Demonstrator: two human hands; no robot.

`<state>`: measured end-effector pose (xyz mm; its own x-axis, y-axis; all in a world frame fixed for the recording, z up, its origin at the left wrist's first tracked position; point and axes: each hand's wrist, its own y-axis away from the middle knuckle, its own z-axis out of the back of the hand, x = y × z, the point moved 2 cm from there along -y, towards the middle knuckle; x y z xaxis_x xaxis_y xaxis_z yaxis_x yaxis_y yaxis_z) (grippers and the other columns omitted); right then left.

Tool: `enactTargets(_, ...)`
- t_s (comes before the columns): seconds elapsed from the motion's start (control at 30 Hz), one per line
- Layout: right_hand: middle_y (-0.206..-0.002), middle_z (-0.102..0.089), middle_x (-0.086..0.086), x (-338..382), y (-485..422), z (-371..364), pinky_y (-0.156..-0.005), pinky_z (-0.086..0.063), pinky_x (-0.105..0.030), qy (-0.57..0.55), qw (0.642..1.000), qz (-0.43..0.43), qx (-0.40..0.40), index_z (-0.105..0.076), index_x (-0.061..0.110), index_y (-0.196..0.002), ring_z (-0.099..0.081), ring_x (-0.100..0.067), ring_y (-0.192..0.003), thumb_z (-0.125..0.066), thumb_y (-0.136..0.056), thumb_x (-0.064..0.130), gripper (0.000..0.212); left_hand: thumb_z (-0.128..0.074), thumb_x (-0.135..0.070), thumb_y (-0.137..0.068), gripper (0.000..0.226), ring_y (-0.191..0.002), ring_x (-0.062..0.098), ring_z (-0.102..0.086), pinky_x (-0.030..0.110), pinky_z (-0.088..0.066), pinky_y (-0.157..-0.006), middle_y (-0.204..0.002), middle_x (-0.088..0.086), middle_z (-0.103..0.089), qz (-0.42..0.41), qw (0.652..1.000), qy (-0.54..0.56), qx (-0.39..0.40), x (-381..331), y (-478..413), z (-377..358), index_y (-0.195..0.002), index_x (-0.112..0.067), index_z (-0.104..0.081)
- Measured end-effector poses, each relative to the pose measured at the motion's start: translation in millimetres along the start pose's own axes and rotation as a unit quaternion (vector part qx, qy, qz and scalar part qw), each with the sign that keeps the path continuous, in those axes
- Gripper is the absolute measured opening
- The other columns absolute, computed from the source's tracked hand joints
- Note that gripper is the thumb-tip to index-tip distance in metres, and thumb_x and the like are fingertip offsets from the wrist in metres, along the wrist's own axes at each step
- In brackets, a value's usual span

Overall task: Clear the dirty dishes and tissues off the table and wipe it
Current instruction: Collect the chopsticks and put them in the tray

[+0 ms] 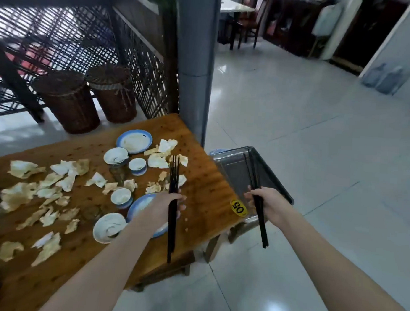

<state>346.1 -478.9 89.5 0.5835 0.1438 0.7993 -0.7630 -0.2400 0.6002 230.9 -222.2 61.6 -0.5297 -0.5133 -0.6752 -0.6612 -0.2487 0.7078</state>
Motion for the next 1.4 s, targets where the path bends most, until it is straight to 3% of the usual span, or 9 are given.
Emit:
enactTargets(0.2, -0.081, -0.065, -0.007, 2, -9, 98, -0.045, -0.04, -0.024, -0.019, 0.999, -0.006, -0.038, -0.06, 0.011, -0.094, -0.053, -0.015, -0.057, -0.047, -0.094, 0.003, 0.015, -0.052, -0.006, -0.097, 0.018, -0.068, 0.019, -0.06, 0.03, -0.043, -0.055, -0.092, 0.005, -0.065, 0.001, 1.0, -0.015, -0.015, 23, -7, -83, -0.113, -0.012, -0.059)
enactTargets(0.3, -0.074, -0.066, -0.004, -2, -11, 128, -0.052, -0.038, -0.026, -0.015, 0.999, -0.017, -0.049, -0.061, 0.014, -0.087, -0.053, -0.015, -0.055, -0.049, -0.092, 0.003, 0.016, -0.052, -0.005, -0.097, 0.018, -0.07, 0.02, -0.061, 0.03, -0.043, -0.057, -0.092, 0.007, -0.066, 0.004, 0.999, -0.019, -0.026, 30, -9, -111, -0.112, -0.01, -0.059)
enactTargets(0.43, -0.073, -0.067, -0.004, -2, -18, 153, -0.047, -0.043, -0.025, -0.023, 0.999, -0.013, -0.046, -0.062, 0.012, -0.088, -0.054, -0.014, -0.053, -0.05, -0.091, 0.003, 0.015, -0.052, -0.004, -0.096, 0.018, -0.07, 0.02, -0.062, 0.029, -0.044, -0.055, -0.093, 0.007, -0.067, -0.006, 0.999, -0.028, -0.025, 31, -13, -135, -0.111, -0.01, -0.06)
enactTargets(0.77, -0.075, -0.066, -0.008, 18, -51, 188, -0.051, -0.039, -0.026, -0.02, 0.998, -0.014, -0.052, -0.06, 0.01, -0.088, -0.055, -0.015, -0.052, -0.052, -0.088, 0.001, 0.012, -0.053, -0.007, -0.097, 0.015, -0.078, 0.02, -0.064, 0.03, -0.048, -0.062, -0.098, 0.007, -0.068, -0.018, 0.999, -0.038, -0.018, 17, -47, -182, -0.106, -0.013, -0.062)
enactTargets(0.93, -0.08, -0.06, -0.013, 47, -82, 200, -0.047, -0.037, -0.024, -0.018, 0.998, -0.017, -0.053, -0.057, 0.007, -0.091, -0.051, -0.016, -0.053, -0.053, -0.087, -0.004, 0.012, -0.047, -0.003, -0.098, 0.017, -0.069, 0.02, -0.057, 0.029, -0.04, -0.059, -0.091, 0.008, -0.064, -0.018, 1.0, -0.017, -0.012, -3, -80, -211, -0.11, -0.01, -0.056)
enactTargets(1.03, -0.077, -0.06, -0.011, 70, -105, 208, -0.052, -0.035, -0.028, -0.009, 0.999, -0.017, -0.05, -0.056, 0.007, -0.096, -0.051, -0.016, -0.056, -0.049, -0.089, -0.005, 0.016, -0.044, -0.001, -0.099, 0.015, -0.066, 0.02, -0.053, 0.028, -0.035, -0.057, -0.086, 0.007, -0.06, -0.01, 1.0, -0.004, -0.004, -23, -104, -235, -0.097, -0.012, -0.055)
enactTargets(1.4, -0.092, -0.065, -0.011, 153, -212, 219, -0.059, -0.047, -0.031, -0.014, 0.999, 0.003, -0.05, -0.055, 0.006, -0.112, -0.058, -0.021, -0.069, -0.043, -0.094, -0.003, 0.023, -0.044, -0.003, -0.099, 0.018, -0.066, 0.02, -0.054, 0.029, -0.038, -0.056, -0.086, 0.006, -0.062, -0.004, 1.0, -0.013, 0.0, -104, -204, -277, -0.089, -0.012, -0.056)
